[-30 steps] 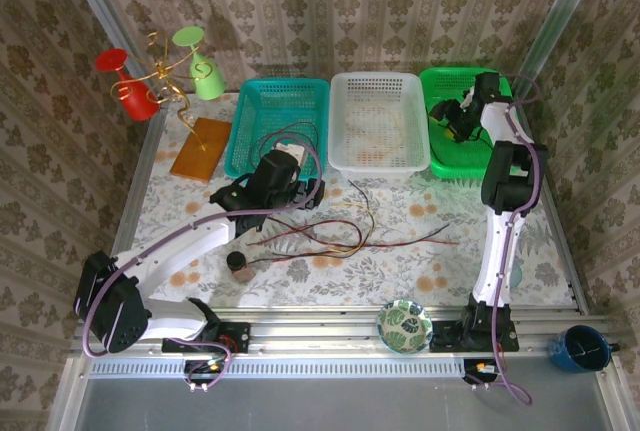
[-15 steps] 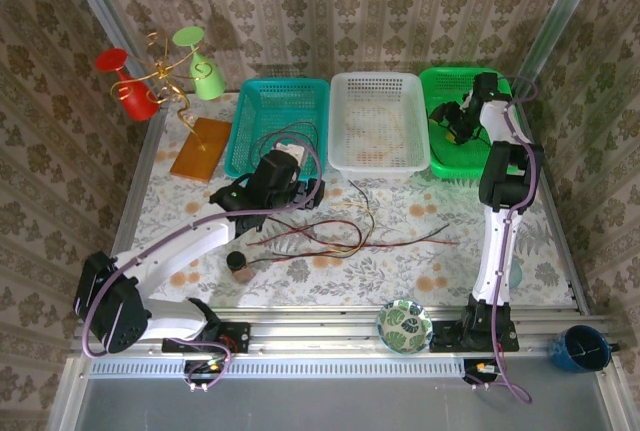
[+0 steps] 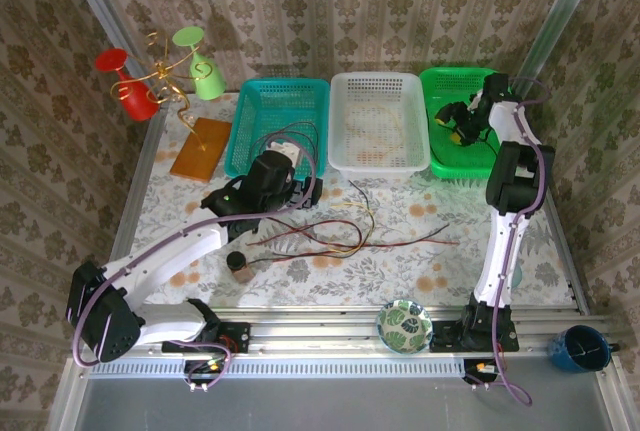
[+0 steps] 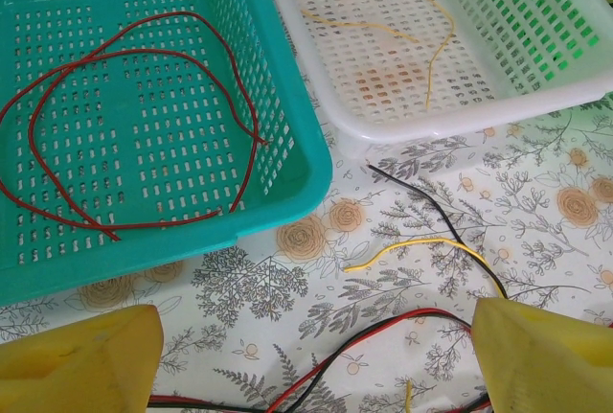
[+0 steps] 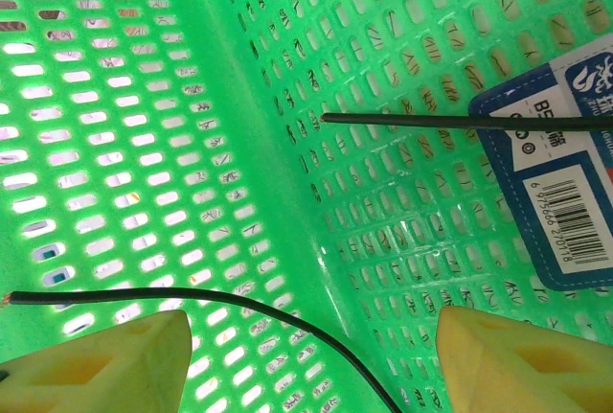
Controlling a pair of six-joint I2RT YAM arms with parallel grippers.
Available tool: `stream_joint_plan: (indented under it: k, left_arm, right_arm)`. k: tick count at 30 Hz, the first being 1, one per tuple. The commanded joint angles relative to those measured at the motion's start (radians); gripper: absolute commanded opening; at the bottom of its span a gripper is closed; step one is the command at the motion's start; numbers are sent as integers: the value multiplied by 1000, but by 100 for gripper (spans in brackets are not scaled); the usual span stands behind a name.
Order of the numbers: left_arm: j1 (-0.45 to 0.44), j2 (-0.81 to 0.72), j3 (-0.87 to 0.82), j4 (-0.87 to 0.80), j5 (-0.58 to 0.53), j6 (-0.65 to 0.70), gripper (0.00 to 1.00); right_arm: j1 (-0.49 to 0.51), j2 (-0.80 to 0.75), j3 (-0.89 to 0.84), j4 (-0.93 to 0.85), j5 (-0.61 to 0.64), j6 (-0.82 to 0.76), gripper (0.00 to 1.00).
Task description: Untangle the cables
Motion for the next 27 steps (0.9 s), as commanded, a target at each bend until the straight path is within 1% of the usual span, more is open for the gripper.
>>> stream_joint_plan:
  k: [1,19,27]
  left_arm:
    - [-10,-1,-4,-14,-14,-19,85]
    - [-9,18,3,-15,-14,-16,85]
    - [-9,24,9,-17,-13,-19,85]
  right_arm:
    - [8,-15,10,-7,-53,-16,70]
    - [33,152,232,-127,-18,-34,70]
    - [33,180,297,-158,30,-20,70]
